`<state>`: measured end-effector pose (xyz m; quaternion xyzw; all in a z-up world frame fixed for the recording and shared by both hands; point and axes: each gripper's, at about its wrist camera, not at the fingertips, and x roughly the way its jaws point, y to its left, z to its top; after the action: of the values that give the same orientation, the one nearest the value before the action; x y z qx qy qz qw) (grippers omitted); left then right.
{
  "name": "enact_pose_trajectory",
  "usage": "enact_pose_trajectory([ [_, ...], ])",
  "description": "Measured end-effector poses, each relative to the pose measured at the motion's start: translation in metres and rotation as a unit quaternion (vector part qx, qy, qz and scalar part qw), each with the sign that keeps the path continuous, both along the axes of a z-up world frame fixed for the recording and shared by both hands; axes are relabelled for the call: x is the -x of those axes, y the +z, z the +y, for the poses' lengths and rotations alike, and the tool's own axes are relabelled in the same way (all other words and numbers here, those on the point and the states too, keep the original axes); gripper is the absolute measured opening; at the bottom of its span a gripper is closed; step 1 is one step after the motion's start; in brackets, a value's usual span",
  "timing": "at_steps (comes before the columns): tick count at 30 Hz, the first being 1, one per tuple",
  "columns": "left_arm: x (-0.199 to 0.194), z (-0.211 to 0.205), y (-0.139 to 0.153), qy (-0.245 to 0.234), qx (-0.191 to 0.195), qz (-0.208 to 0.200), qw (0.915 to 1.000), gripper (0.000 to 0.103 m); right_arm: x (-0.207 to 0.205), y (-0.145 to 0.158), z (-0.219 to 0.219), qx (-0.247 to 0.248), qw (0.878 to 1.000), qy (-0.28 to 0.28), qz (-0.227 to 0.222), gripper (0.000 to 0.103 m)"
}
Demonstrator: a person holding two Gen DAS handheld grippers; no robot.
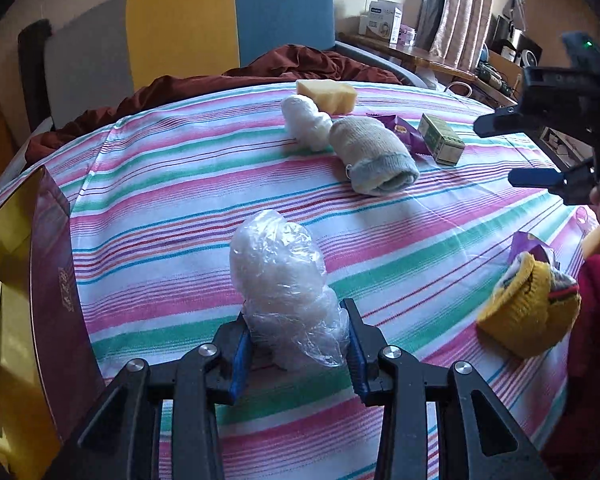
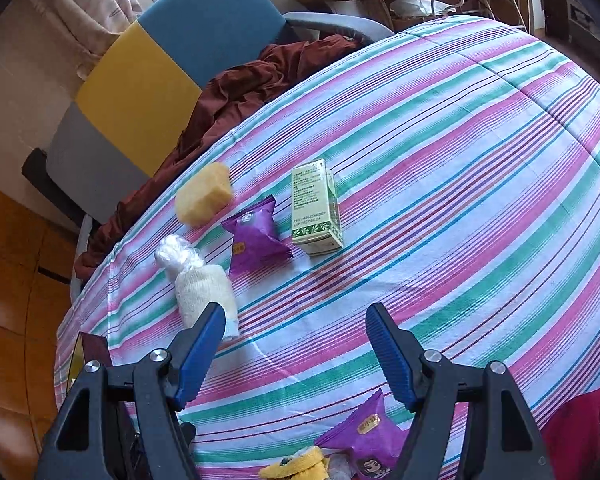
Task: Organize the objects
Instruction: 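Grasp the clear plastic bag with the left tool while the right tool grasps the yellow sponge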
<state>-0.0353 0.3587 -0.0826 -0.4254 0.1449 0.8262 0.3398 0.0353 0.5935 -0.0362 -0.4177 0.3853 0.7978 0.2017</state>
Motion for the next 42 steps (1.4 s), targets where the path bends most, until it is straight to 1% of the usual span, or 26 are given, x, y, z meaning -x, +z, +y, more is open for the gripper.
enact_pose_trajectory([
  [2,0.000,-0.003,-0.001,-0.006,-0.006,0.003,1.0000,0.040,0.011,0.003,-0.011,-0.007,0.999,0.031,-0.013,0.074],
  [4,0.002,-0.005,-0.001,-0.007,-0.015,-0.001,0.9999,0.040,0.026,0.010,-0.022,-0.028,0.997,0.064,-0.023,0.074],
  [8,0.001,-0.007,-0.003,-0.011,-0.026,0.013,0.9995,0.040,0.066,0.028,-0.034,-0.055,0.992,0.109,-0.024,0.076],
  [10,0.001,-0.008,-0.003,-0.010,-0.032,0.014,0.9993,0.040,0.092,0.033,-0.032,-0.071,0.991,0.113,-0.027,0.085],
  [11,0.001,-0.008,-0.003,-0.010,-0.033,0.014,0.9993,0.040,0.105,0.034,-0.031,-0.082,0.990,0.114,-0.033,0.085],
  [14,0.001,-0.008,-0.003,-0.013,-0.034,0.016,0.9992,0.040,0.145,0.028,-0.023,-0.101,0.987,0.112,-0.056,0.085],
  [17,0.001,-0.008,-0.003,-0.015,-0.036,0.020,0.9990,0.040,0.179,0.019,-0.013,-0.123,0.984,0.097,-0.079,0.085],
  [20,0.000,-0.008,-0.004,-0.016,-0.039,0.022,0.9989,0.040,0.208,0.004,-0.002,-0.122,0.984,0.086,-0.101,0.085],
  [24,-0.001,-0.008,-0.005,-0.017,-0.039,0.026,0.9987,0.040,0.234,-0.019,0.000,-0.125,0.979,0.095,-0.132,0.085],
  [25,-0.001,-0.008,-0.005,-0.017,-0.040,0.028,0.9987,0.040,0.238,-0.025,-0.001,-0.123,0.977,0.104,-0.137,0.084],
  [26,-0.001,-0.008,-0.005,-0.018,-0.042,0.028,0.9986,0.040,0.241,-0.030,-0.002,-0.126,0.975,0.111,-0.146,0.078],
  [27,-0.001,-0.008,-0.005,-0.018,-0.042,0.028,0.9986,0.040,0.240,-0.031,-0.003,-0.136,0.973,0.109,-0.151,0.062],
  [28,-0.001,-0.008,-0.005,-0.018,-0.042,0.028,0.9986,0.040,0.237,-0.027,-0.002,-0.136,0.976,0.105,-0.136,0.060],
  [30,-0.002,-0.009,-0.005,-0.018,-0.041,0.031,0.9985,0.040,0.224,-0.012,-0.002,-0.142,0.979,0.100,-0.104,0.059],
  [32,-0.004,-0.009,-0.006,-0.018,-0.041,0.033,0.9985,0.040,0.207,0.006,-0.007,-0.157,0.979,0.103,-0.080,0.059],
  [35,-0.005,-0.009,-0.006,-0.018,-0.040,0.035,0.9984,0.041,0.172,0.027,-0.017,-0.159,0.979,0.111,-0.058,0.059],
  [37,-0.005,-0.009,-0.006,-0.019,-0.040,0.036,0.9984,0.041,0.145,0.036,-0.024,-0.149,0.981,0.113,-0.049,0.059],
  [39,-0.005,-0.009,-0.006,-0.019,-0.039,0.037,0.9984,0.041,0.118,0.034,-0.031,-0.128,0.983,0.118,-0.052,0.059],
  [42,-0.005,-0.009,-0.006,-0.018,-0.039,0.038,0.9984,0.041,0.084,0.018,-0.041,-0.117,0.984,0.111,-0.082,0.059],
])
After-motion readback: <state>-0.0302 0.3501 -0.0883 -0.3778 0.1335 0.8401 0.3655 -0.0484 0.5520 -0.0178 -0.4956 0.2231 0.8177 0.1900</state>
